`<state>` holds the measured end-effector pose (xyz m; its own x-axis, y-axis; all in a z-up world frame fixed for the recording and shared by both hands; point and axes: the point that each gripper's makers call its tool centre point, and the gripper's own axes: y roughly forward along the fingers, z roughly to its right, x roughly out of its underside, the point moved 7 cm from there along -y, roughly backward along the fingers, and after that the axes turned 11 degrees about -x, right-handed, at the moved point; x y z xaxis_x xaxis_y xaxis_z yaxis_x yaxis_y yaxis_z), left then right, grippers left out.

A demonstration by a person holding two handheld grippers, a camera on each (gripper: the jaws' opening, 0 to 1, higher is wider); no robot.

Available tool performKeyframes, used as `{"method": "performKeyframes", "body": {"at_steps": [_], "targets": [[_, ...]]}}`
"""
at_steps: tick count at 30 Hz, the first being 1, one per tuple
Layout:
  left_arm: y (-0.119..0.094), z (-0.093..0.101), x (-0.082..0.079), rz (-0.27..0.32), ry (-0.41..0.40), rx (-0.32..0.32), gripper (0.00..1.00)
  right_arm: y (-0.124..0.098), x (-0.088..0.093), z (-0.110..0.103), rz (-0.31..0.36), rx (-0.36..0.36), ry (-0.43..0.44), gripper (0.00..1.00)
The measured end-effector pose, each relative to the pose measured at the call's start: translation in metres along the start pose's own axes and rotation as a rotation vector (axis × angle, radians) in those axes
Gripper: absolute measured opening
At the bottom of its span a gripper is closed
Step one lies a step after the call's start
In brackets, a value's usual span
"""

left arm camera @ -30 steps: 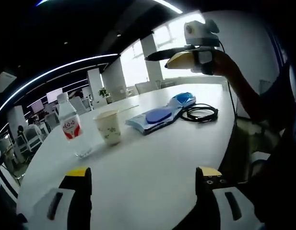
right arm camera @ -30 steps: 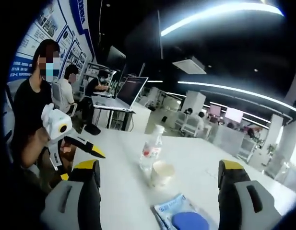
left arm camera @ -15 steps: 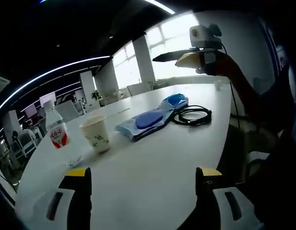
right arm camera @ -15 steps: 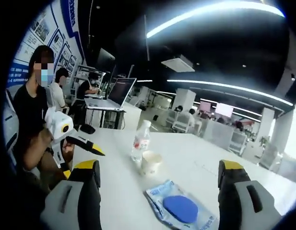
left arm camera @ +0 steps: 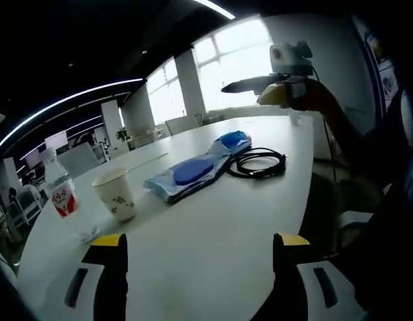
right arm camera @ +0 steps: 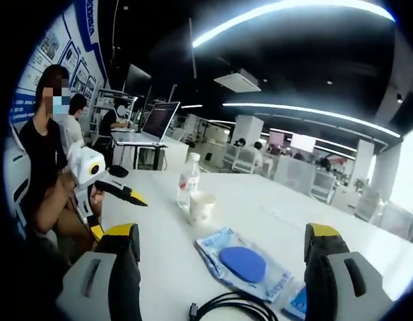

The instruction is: Arrange the tabletop items into an orderly group along one side of the table until the central work area is clear of visible clutter.

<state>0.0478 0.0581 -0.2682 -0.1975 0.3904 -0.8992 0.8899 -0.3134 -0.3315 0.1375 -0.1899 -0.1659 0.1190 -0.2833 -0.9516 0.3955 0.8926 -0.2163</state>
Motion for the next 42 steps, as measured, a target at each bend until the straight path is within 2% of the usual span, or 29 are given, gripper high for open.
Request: {"method": "performKeyframes", "body": {"at_steps": [6,10,20,25,31,42], "targets": [[0.007,0.011,-0.008,0.008,0.022,0.034,0.89,-0.013,0.017,-0.001,-0.035,0.012,0.026,1.00],[0.013,0.020,-0.012,0.015,0.035,0.059,0.88,-0.023,0.032,-0.004,-0.083,0.017,0.026,1.00],[0.027,0.041,-0.023,0.025,0.062,0.125,0.88,-0.052,0.060,-0.006,-0.118,0.050,0.082,1.00],[0.027,0.041,-0.025,0.025,0.063,0.124,0.88,-0.067,0.071,-0.011,-0.140,0.084,0.099,1.00],[0.022,0.039,-0.024,0.027,0.058,0.120,0.88,-0.076,0.081,-0.015,-0.146,0.104,0.131,1.00],[-0.001,0.023,-0.018,0.053,-0.011,0.104,0.88,-0.089,0.095,-0.019,-0.145,0.124,0.189,1.00]]}}
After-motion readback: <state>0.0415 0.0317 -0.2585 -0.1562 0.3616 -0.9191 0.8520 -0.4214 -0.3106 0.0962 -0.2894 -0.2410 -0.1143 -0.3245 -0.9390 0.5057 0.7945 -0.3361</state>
